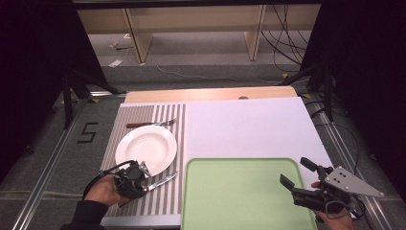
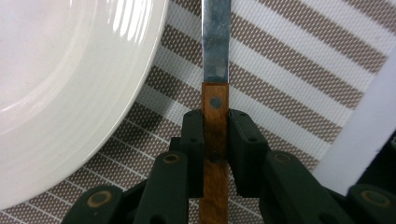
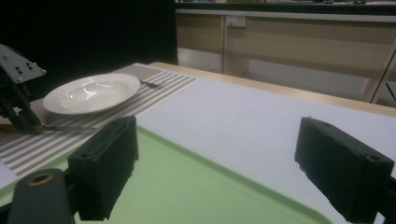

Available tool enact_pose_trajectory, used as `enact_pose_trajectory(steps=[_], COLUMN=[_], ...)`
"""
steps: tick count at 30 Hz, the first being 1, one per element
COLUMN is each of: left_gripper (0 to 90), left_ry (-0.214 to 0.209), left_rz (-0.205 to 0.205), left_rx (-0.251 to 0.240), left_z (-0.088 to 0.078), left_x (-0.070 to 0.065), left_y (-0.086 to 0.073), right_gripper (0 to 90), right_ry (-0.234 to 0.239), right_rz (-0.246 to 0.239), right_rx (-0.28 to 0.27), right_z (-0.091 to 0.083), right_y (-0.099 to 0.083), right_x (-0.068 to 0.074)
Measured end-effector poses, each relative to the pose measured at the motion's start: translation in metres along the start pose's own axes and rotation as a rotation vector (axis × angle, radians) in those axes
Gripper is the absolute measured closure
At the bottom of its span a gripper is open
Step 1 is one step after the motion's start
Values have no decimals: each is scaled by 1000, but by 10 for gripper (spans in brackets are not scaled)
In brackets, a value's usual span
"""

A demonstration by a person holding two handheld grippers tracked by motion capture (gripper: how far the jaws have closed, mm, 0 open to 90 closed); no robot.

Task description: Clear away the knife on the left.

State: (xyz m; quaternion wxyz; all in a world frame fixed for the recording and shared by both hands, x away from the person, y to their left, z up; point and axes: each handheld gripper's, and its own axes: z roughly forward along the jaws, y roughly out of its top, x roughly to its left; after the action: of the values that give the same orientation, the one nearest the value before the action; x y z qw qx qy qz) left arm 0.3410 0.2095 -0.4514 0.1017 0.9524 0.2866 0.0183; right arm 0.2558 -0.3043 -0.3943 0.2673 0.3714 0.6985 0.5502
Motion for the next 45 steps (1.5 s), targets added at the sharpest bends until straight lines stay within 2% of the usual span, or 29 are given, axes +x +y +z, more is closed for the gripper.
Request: enact_pose_trajectory(steps=[3,11,14,15,26,29,32,36,42,45], left_gripper=[769,769,769,769,768,768,768,768,768,768], left_ry=[-13,-33,-38,-42,-60,-79,-100,-112,-122,-121], left_rz=[2,-73,-86,-110,-141,-167,-189,-191,-159,-149], left_rx=[-14,-107,-113,-121,-160,-201,-218,-232,-252,-246], left_z=[-3,-20,-23,-24,-28,-32,-35,-36,-41,-42], left_x=[-3,-9,-11,-12,-18,-19,-20,-23,-37,-42], left_y=[0,0,1,2,10,10,11,14,27,32], right_gripper=[144,143,144,144,145,145,147,147,147,147], right_ry=[0,0,-2,-2,-2,-4,-5,-6,-6,-6], right_rz=[-2,0,-3,-4,-3,-2,-1,-3,-4,-3], right_rx=[3,3,6,6,6,8,9,11,11,10], right_z=[0,0,0,0,0,0,0,1,1,0], right_y=[0,0,0,0,0,0,0,0,0,0], right_x=[0,0,0,0,1,1,1,1,1,1])
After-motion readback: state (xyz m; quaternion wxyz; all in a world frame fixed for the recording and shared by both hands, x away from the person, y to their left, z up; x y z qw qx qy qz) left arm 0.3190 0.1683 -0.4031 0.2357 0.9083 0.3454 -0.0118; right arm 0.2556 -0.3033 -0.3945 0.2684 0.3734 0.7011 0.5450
